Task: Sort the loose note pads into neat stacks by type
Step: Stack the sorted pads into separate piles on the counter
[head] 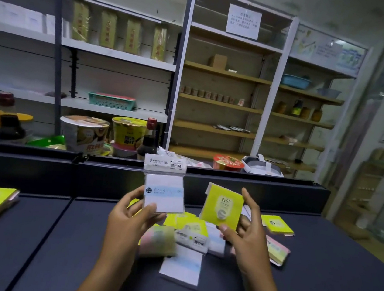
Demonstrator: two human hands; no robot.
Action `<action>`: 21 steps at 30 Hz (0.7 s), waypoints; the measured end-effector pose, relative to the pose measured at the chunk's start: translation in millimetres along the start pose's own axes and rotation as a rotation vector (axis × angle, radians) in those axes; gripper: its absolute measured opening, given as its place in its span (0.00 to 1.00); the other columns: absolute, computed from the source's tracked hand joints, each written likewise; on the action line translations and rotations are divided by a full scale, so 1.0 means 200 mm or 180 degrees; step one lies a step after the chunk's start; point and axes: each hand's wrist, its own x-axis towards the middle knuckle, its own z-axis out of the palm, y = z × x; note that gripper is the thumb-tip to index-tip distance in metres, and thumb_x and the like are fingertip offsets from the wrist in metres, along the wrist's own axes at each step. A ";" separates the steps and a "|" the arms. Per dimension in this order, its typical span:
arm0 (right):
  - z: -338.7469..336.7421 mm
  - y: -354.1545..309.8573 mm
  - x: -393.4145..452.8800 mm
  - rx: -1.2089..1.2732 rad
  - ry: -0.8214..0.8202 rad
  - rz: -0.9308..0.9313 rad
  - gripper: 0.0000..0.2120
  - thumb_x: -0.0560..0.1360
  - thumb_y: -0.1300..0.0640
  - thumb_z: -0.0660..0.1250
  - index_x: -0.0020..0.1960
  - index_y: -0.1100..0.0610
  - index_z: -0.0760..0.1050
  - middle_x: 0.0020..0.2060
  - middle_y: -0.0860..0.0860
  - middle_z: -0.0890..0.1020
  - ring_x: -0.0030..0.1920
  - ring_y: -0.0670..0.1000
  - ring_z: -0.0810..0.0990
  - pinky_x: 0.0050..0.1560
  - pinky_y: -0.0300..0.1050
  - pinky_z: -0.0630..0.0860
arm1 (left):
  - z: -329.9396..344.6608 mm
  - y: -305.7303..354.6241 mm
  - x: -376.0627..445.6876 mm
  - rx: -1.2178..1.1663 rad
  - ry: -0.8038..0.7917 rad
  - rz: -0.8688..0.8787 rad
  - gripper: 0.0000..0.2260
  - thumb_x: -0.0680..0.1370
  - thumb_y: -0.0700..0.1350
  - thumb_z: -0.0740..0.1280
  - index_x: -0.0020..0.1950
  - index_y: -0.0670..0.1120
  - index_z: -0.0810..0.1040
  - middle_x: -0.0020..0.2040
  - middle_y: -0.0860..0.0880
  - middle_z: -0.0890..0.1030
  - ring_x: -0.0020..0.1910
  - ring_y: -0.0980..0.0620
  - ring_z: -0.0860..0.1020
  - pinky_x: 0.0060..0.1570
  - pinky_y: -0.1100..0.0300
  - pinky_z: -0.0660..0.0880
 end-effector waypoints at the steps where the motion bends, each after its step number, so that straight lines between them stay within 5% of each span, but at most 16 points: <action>1: 0.05 -0.01 -0.03 -0.0010 0.0034 -0.0023 0.40 0.74 0.72 0.68 0.71 0.33 0.64 0.50 0.45 0.85 0.52 0.46 0.84 0.46 0.39 0.80 | -0.05 0.04 -0.02 0.0011 -0.0038 0.0046 0.15 0.77 0.32 0.66 0.61 0.46 0.77 0.51 0.45 0.86 0.45 0.46 0.86 0.40 0.62 0.81; 8: 0.29 -0.07 -0.20 0.0054 0.0212 0.0003 0.39 0.74 0.75 0.67 0.72 0.40 0.62 0.46 0.49 0.85 0.51 0.45 0.84 0.49 0.38 0.80 | -0.32 0.23 -0.11 0.0053 -0.0057 0.0246 0.18 0.73 0.38 0.69 0.62 0.45 0.74 0.50 0.43 0.86 0.49 0.47 0.85 0.42 0.63 0.81; 11: 0.36 -0.11 -0.26 0.0105 0.0275 0.0030 0.38 0.73 0.74 0.68 0.71 0.41 0.63 0.48 0.43 0.82 0.51 0.39 0.83 0.44 0.32 0.78 | -0.43 0.28 -0.16 0.0182 0.0040 0.0316 0.20 0.70 0.41 0.70 0.61 0.47 0.75 0.51 0.44 0.86 0.52 0.48 0.84 0.44 0.63 0.81; 15: 0.46 -0.15 -0.34 0.0175 0.0061 0.0009 0.37 0.73 0.74 0.68 0.69 0.41 0.63 0.55 0.52 0.80 0.51 0.44 0.84 0.43 0.36 0.79 | -0.56 0.37 -0.26 0.0242 0.0133 0.0427 0.20 0.70 0.41 0.71 0.61 0.49 0.74 0.53 0.43 0.85 0.54 0.47 0.84 0.45 0.62 0.81; 21: 0.60 -0.19 -0.48 0.0407 -0.0160 -0.0052 0.37 0.73 0.75 0.68 0.71 0.44 0.63 0.56 0.53 0.76 0.49 0.44 0.85 0.42 0.34 0.79 | -0.72 0.54 -0.47 0.0392 0.0405 0.0654 0.21 0.70 0.39 0.72 0.61 0.48 0.74 0.52 0.41 0.85 0.53 0.44 0.84 0.45 0.61 0.81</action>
